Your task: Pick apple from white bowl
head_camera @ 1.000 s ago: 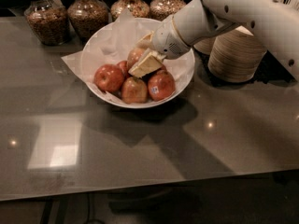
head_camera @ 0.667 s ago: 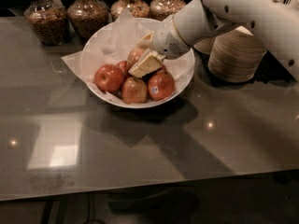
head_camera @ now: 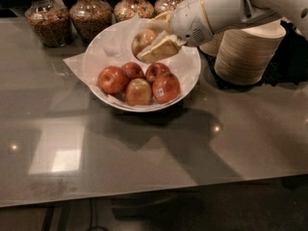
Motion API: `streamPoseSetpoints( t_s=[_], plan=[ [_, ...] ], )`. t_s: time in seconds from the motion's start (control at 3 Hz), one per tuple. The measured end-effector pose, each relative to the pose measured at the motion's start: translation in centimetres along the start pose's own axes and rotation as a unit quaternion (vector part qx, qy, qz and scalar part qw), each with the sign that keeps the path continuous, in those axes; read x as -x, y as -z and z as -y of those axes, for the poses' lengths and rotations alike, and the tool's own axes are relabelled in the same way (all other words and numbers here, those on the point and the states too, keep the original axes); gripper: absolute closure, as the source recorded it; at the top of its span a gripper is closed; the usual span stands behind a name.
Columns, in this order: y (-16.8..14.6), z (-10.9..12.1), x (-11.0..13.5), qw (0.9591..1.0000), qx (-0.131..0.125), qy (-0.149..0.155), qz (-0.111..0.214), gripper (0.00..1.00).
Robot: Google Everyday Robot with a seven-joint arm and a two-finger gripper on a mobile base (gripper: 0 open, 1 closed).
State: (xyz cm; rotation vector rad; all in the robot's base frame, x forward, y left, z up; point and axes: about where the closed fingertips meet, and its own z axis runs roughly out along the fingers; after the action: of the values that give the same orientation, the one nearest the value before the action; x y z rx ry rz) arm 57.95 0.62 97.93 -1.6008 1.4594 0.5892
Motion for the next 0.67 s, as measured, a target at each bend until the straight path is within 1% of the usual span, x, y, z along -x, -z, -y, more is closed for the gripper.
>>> streamPoseSetpoints(
  t_s=[0.33, 0.67],
  plan=[
    [2.8, -1.0, 3.1, 0.9986, -0.012, 0.023, 0.047, 1.0],
    [5.5, -3.1, 6.1, 0.9952, -0.019, 0.041, 0.086, 1.0]
  ],
)
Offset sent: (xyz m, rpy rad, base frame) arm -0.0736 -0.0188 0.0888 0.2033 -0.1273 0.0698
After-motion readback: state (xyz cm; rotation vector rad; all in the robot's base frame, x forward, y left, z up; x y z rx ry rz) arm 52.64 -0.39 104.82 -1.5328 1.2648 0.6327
